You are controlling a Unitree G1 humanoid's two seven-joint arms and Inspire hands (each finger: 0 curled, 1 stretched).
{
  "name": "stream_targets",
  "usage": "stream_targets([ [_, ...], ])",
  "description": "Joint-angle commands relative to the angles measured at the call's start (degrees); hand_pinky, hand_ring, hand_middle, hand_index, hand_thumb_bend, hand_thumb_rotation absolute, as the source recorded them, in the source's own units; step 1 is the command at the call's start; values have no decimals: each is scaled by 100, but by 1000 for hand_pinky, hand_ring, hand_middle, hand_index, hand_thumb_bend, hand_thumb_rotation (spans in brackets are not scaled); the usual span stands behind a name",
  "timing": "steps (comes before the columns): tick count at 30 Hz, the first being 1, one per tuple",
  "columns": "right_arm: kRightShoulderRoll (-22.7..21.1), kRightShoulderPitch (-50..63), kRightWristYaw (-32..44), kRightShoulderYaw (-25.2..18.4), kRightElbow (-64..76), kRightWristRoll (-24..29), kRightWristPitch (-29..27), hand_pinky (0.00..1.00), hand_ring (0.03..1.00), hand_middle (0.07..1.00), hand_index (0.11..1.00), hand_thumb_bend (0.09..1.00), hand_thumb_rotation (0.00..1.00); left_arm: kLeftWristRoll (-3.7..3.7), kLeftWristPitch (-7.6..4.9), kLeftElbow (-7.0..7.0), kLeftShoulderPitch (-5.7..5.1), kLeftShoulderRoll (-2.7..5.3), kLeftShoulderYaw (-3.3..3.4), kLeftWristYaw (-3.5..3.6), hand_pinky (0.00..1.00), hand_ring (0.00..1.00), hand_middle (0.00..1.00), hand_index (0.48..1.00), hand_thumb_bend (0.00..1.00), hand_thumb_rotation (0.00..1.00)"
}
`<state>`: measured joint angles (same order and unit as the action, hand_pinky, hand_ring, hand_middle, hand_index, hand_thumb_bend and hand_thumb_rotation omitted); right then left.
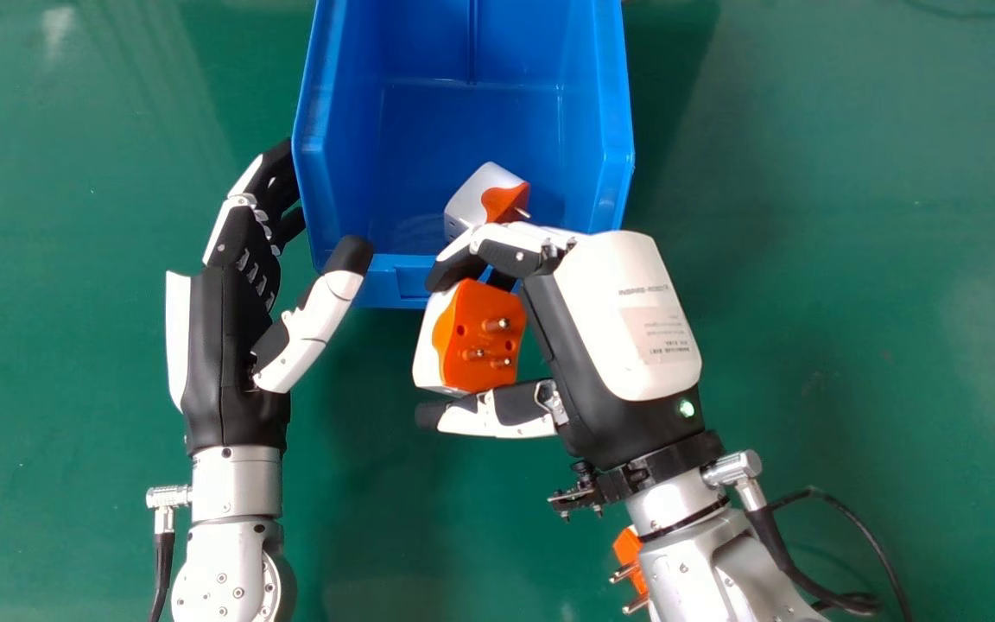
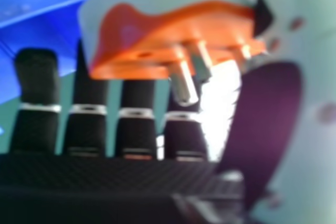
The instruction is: Pick all objects and put in blue box
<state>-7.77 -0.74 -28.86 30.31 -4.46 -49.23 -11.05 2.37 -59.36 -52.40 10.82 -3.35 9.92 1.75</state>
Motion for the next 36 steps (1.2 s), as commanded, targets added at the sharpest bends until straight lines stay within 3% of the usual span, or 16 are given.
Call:
stream_targets([
  [1, 68, -48, -190, -99, 154, 67, -147, 304, 372, 470, 534, 510, 0, 14, -70, 117, -1, 16, -20, 8, 871, 885, 857, 835, 815, 498],
  [10, 144, -126, -257, -365, 219, 194, -228, 312, 373, 488, 539, 508, 0, 9, -40, 121, 42, 10, -19, -2, 871, 886, 857, 835, 815, 500],
  [20, 163, -366, -277, -593, 234, 264, -271, 311, 368, 495, 540, 507, 0, -54, -44, 52, 128, 2, -31, -82, 868, 883, 853, 837, 827, 503],
  [26, 206, -558, -371, -710, 51, 349, -418, 294, 382, 504, 548, 495, 0, 22, -51, 29, 179, 31, -22, -40, 863, 880, 852, 837, 827, 498],
  [30, 244, -751, -501, -760, -86, 307, -455, 293, 388, 508, 552, 492, 0, -52, -41, 17, 206, 9, -22, -105, 863, 879, 852, 836, 829, 496],
  [36, 301, -1126, -574, -830, -243, 240, -396, 289, 391, 508, 555, 490, 0, 23, -73, -4, 229, 18, -17, -38, 858, 876, 851, 836, 828, 497],
])
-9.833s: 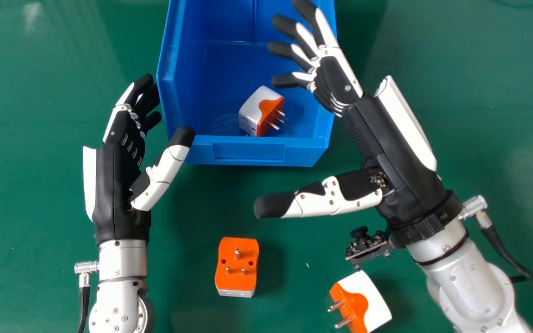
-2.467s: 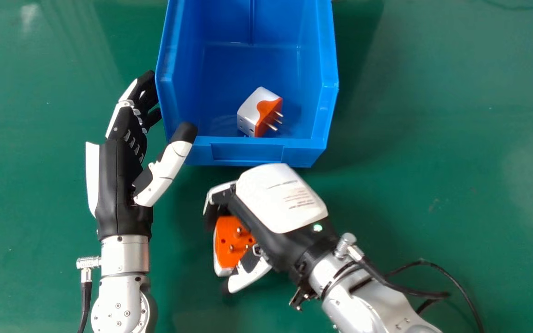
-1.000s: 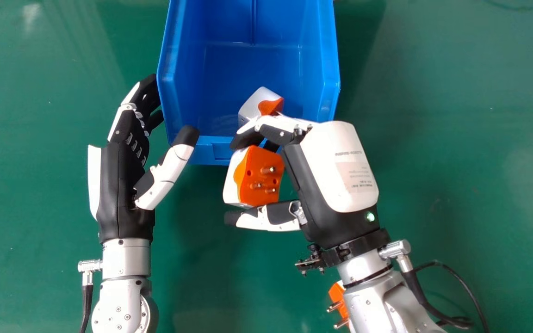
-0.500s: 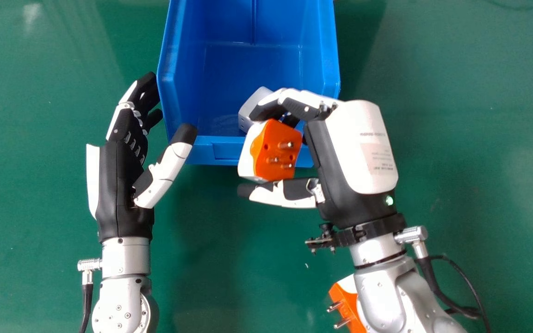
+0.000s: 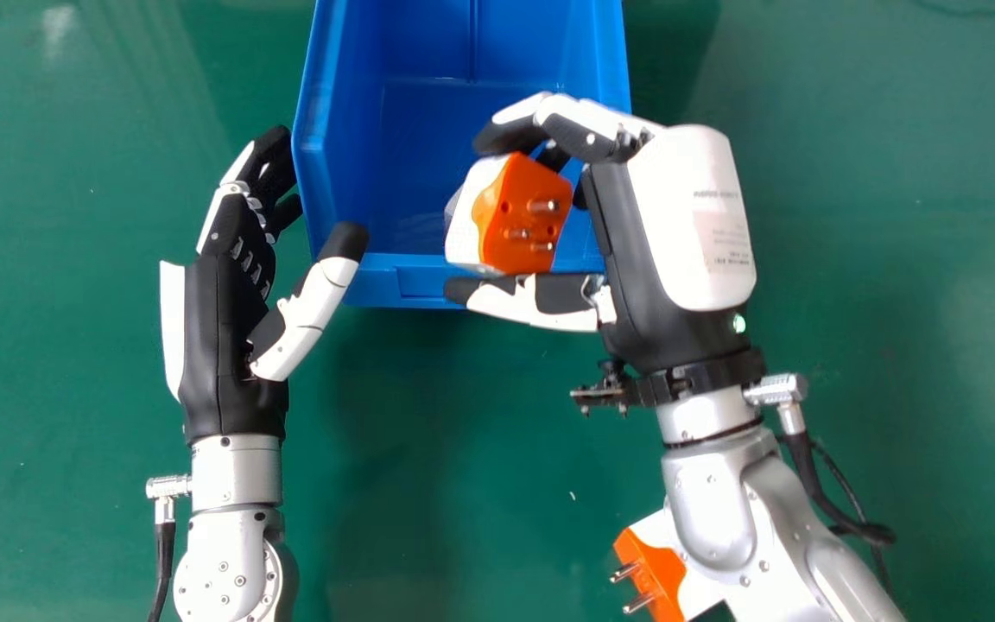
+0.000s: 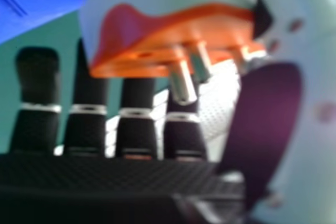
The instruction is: Pick all objects and put in blue box
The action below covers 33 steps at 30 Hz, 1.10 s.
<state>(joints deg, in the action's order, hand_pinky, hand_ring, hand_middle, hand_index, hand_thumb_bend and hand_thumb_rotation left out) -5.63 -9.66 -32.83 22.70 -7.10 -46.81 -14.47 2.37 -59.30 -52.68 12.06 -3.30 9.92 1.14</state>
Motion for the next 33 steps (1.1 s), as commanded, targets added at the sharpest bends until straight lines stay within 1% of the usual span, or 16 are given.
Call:
stream_targets([
  [1, 96, -311, -186, -77, -19, -13, -37, 289, 391, 508, 555, 490, 0, 20, -80, 22, 103, 13, -15, 22, 858, 876, 851, 836, 828, 497],
  [3, 123, -447, -182, -92, -96, -8, 7, 289, 394, 509, 554, 489, 0, 18, -83, 20, 97, 13, -16, 26, 857, 875, 852, 836, 826, 495],
  [6, 155, -616, -196, -110, -198, -35, 68, 292, 401, 515, 551, 489, 0, 48, -69, 42, 78, 23, -14, 52, 856, 874, 851, 835, 826, 495],
  [9, 177, -758, -199, -130, -282, -43, 111, 292, 404, 516, 553, 489, 0, 49, -38, 70, 58, 25, -3, 28, 856, 874, 851, 835, 828, 494],
  [12, 184, -892, -189, -140, -359, -41, 163, 292, 404, 516, 553, 489, 0, 54, -64, 41, 63, 20, 3, 32, 854, 873, 850, 836, 830, 493],
  [17, 206, -1192, -269, -132, -668, -67, 229, 292, 406, 517, 554, 488, 0, 30, -95, 4, 71, 1, -1, 16, 852, 872, 848, 834, 830, 490],
  [19, 195, -1337, -313, -112, -825, -95, 237, 292, 408, 517, 555, 489, 0, 36, -115, -24, 83, -6, 4, 23, 851, 871, 847, 832, 826, 489],
  [21, 193, -1463, -347, -100, -970, -99, 237, 292, 408, 515, 555, 488, 0, 23, -139, -62, 98, -16, 10, 13, 851, 871, 846, 832, 824, 487],
  [24, 183, -1607, -386, -74, -1148, -95, 215, 292, 408, 514, 556, 488, 0, 16, -132, -57, 101, -17, 6, 10, 852, 870, 846, 831, 822, 486],
  [25, 180, -1646, -398, -63, -1209, -91, 201, 292, 408, 514, 556, 488, 0, 21, -129, -50, 102, -20, 6, 15, 852, 870, 846, 831, 822, 486],
  [27, 181, -1719, -415, -44, -1330, -82, 186, 293, 408, 514, 557, 488, 0, 60, -107, -40, 106, -19, 10, 47, 852, 870, 846, 831, 821, 486],
  [28, 184, -1763, -417, -36, -1414, -69, 172, 294, 408, 512, 557, 488, 0, 56, -98, -42, 110, -25, 10, 47, 852, 870, 846, 830, 820, 486],
  [31, 199, -2011, -537, -14, -1886, -41, 77, 295, 408, 510, 557, 488, 0, -4, -90, -62, 119, -50, -3, 11, 853, 870, 846, 830, 822, 485],
  [33, 215, -2204, -646, 7, -2224, -34, 31, 296, 409, 508, 558, 488, 0, -20, -98, -77, 133, -50, -4, -7, 853, 870, 846, 830, 823, 486],
])
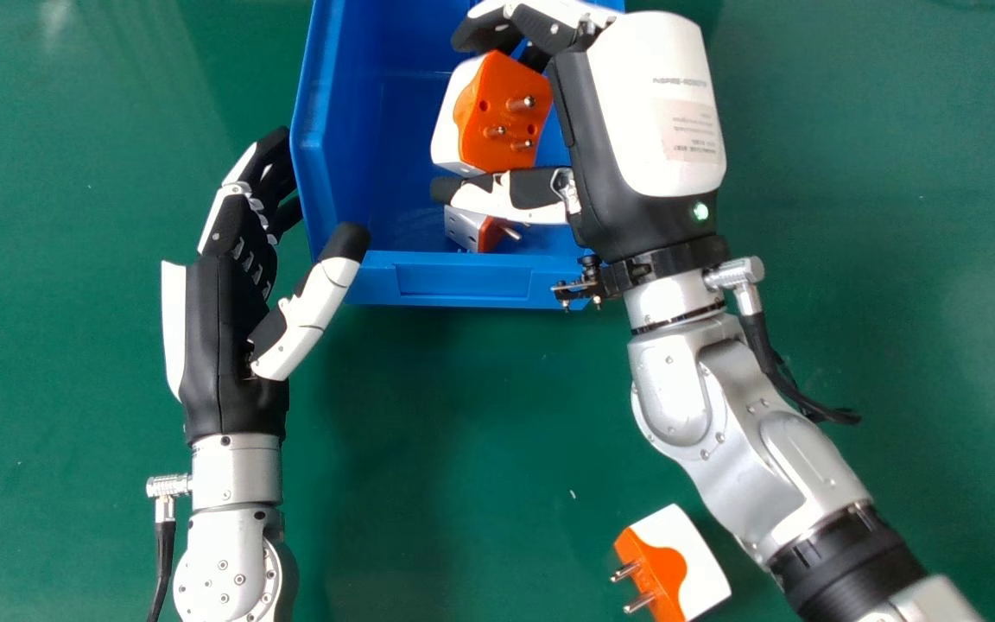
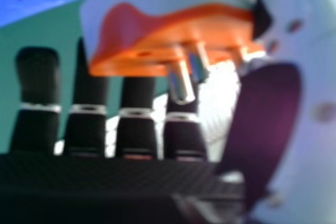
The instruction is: Pick all objects and put in blue box
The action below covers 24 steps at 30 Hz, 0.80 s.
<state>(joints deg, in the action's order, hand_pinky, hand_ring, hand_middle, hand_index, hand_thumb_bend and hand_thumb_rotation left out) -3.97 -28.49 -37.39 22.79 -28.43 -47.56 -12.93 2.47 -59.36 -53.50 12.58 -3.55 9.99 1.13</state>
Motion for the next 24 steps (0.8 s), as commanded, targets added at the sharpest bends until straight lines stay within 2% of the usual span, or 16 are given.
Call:
stream_targets([
  [1, 48, -413, -252, 14, -251, 35, -155, 297, 409, 504, 558, 488, 0, -35, -98, 0, 86, -23, -8, -15, 852, 871, 846, 831, 823, 489],
  [6, 67, -881, -575, 115, -1035, -24, -207, 301, 410, 501, 554, 489, 0, 35, -88, 28, 75, -12, 4, 42, 849, 870, 846, 830, 822, 489],
  [9, 100, -1123, -787, 198, -1463, -49, -221, 304, 413, 497, 551, 490, 0, 35, -105, 16, 72, -14, 8, 48, 848, 870, 847, 832, 823, 488],
  [11, 126, -1288, -948, 271, -1763, -81, -221, 305, 414, 496, 549, 490, 0, 0, -98, 14, 70, -18, 2, 22, 847, 870, 847, 833, 823, 488],
  [15, 185, -1622, -1290, 421, -2395, -91, -296, 306, 416, 497, 545, 491, 0, -118, -135, -2, 69, -31, -14, -79, 845, 869, 846, 833, 823, 493],
  [18, 221, -1824, -1523, 551, -2800, -114, -314, 305, 416, 496, 544, 491, 0, -66, -125, -3, 65, -15, -12, -60, 842, 867, 846, 833, 821, 495],
  [20, 236, -1910, -1596, 617, -2998, -96, -358, 304, 415, 497, 543, 491, 0, -114, -135, 0, 57, -26, -15, -111, 840, 866, 846, 833, 819, 497],
  [24, 279, -2000, -1682, 733, -3314, -79, -378, 304, 417, 499, 541, 492, 0, -109, -117, 14, 47, -23, -23, -115, 838, 865, 845, 833, 819, 499],
])
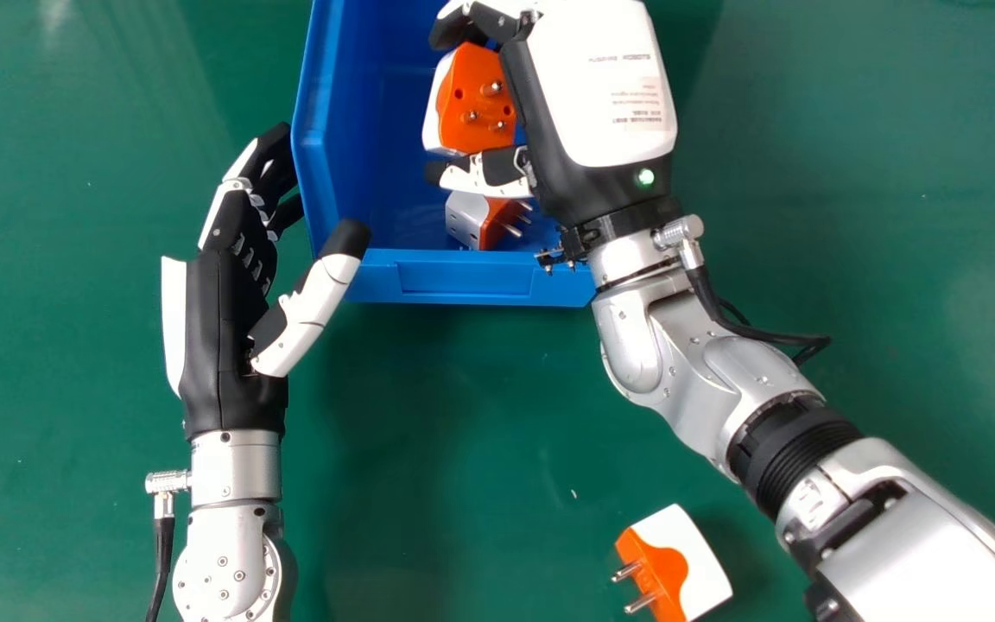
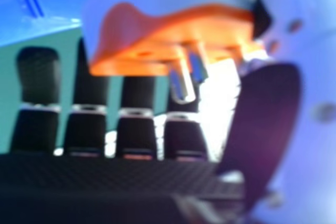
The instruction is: Pick all objects and put in blue box
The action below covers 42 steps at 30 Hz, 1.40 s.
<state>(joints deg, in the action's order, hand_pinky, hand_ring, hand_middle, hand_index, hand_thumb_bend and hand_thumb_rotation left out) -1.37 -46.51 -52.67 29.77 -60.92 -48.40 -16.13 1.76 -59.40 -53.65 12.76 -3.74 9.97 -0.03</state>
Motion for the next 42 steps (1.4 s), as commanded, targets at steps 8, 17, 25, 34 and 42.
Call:
stream_targets([
  [8, 59, -250, -247, 225, -381, -31, -149, 326, 438, 500, 532, 494, 0, 8, -106, 27, 30, 2, -18, 39, 830, 863, 845, 833, 818, 502],
  [17, 109, -252, -256, 508, -612, -201, -47, 351, 451, 497, 516, 499, 0, 31, -111, 24, 33, -12, -16, 85, 824, 863, 846, 833, 816, 497],
  [25, 159, -241, -303, 750, -914, -265, -5, 336, 449, 500, 522, 497, 0, -41, -119, 27, 37, -16, -10, -7, 824, 862, 846, 832, 815, 499],
  [34, 127, -280, -216, 742, -1057, -230, 70, 318, 442, 502, 536, 494, 0, -69, -113, 20, 57, -12, -21, -36, 817, 859, 843, 829, 818, 503],
  [42, 159, -329, 119, 734, -1100, -202, 452, 316, 442, 499, 538, 494, 0, -74, -112, 9, 88, -28, -15, -37, 818, 859, 842, 829, 821, 505],
])
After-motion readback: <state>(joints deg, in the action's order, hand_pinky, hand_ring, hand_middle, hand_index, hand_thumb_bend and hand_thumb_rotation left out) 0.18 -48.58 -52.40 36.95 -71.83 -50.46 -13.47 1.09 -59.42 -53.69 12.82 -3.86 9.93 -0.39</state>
